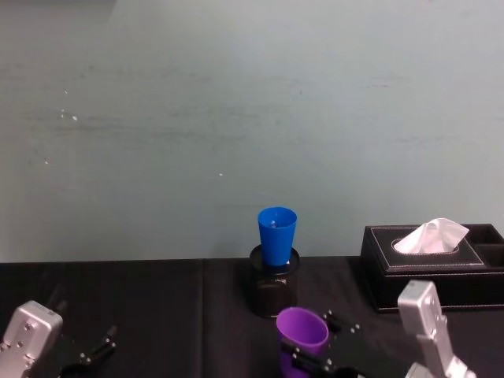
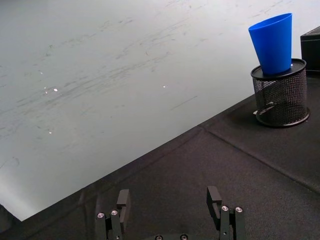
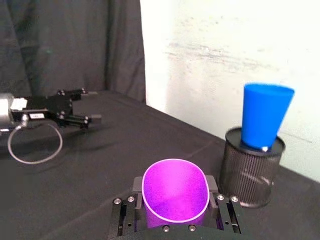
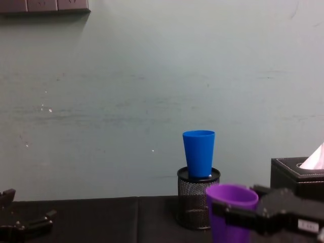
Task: Pick up one cup with a gripper and tap it against the other cup.
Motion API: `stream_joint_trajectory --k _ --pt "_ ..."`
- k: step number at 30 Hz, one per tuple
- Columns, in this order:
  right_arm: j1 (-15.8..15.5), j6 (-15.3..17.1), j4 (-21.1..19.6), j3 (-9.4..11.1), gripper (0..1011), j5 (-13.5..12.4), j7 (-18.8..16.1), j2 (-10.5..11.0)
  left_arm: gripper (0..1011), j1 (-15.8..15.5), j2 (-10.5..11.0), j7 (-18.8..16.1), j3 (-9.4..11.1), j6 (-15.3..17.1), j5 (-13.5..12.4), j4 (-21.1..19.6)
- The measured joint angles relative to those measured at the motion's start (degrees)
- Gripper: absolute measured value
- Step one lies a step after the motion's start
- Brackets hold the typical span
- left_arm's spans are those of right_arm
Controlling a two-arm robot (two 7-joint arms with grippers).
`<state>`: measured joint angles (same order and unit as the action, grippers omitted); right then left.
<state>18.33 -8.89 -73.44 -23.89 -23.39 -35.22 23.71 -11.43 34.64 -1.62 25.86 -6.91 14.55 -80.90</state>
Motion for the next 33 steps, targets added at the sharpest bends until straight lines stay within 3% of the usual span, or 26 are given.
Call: stream_joint_trajectory --k 9,14,33 --pt "2.67 9.35 -7.47 -0.56 726 -0.96 0.19 3.25 1000 0.0 0.0 0.0 0.0 0.0 0.0 0.0" --pt "3.91 11.74 -9.66 -0.72 726 -1.97 0.23 4.28 1000 0.0 0.0 0.0 0.0 0.0 0.0 0.0" --pt "6.83 14.45 -11.66 -2.4 726 -4.75 0.66 6.24 1000 0.0 0.0 0.0 0.0 0.0 0.0 0.0"
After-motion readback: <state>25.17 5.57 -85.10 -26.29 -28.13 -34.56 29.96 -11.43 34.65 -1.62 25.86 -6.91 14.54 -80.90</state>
